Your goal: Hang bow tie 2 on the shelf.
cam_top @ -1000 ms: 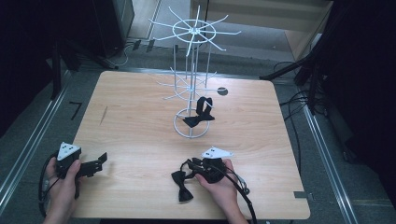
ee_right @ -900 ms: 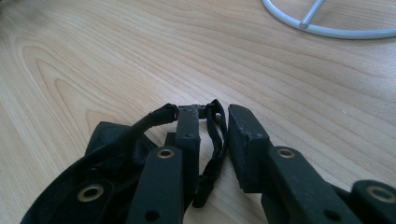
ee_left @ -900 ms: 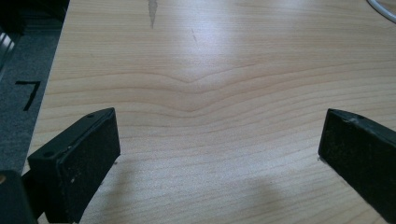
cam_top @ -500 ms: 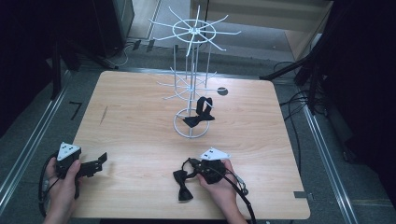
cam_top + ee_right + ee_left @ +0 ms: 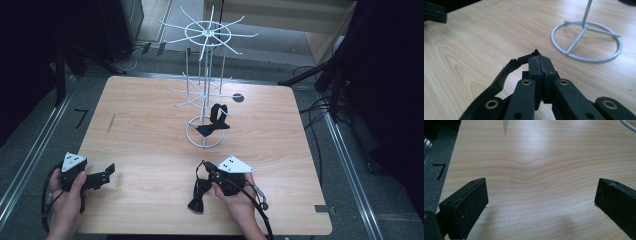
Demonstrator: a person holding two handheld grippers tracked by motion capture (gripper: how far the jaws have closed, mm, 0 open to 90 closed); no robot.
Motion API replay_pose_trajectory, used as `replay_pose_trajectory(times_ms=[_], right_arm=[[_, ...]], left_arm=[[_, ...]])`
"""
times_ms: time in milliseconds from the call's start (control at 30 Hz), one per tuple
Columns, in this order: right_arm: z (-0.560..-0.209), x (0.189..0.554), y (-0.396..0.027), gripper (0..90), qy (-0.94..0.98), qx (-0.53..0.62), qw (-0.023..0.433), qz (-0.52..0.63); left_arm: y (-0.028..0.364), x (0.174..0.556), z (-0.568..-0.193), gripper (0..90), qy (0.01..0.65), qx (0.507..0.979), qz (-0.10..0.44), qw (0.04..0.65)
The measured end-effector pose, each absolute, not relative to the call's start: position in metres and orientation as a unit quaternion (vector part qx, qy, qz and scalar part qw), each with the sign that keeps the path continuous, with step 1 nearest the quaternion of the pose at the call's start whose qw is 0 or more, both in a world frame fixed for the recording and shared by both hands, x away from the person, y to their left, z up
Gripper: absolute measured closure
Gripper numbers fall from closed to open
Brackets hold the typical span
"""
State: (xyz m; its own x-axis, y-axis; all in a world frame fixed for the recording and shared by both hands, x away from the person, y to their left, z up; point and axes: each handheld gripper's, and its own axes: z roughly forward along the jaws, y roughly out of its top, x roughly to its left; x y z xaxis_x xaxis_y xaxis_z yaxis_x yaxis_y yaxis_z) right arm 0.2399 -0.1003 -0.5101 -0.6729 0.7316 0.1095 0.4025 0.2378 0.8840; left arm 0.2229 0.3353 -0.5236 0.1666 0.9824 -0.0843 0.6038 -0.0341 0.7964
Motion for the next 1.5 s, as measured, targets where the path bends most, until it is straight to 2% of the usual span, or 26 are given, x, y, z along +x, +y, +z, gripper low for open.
replay_pose_trajectory(times_ms=[933,1500], right_arm=[[-0.448,0.241,-0.102,90.0,0.727,0.339,0.225,0.553],[-0.412,0.247,-0.097,90.0,0.718,0.321,0.243,0.568]], left_arm=[[0.336,0.222,-0.524,0.0,0.592,0.669,0.260,0.366],[0.336,0.222,-0.524,0.0,0.591,0.668,0.260,0.369]])
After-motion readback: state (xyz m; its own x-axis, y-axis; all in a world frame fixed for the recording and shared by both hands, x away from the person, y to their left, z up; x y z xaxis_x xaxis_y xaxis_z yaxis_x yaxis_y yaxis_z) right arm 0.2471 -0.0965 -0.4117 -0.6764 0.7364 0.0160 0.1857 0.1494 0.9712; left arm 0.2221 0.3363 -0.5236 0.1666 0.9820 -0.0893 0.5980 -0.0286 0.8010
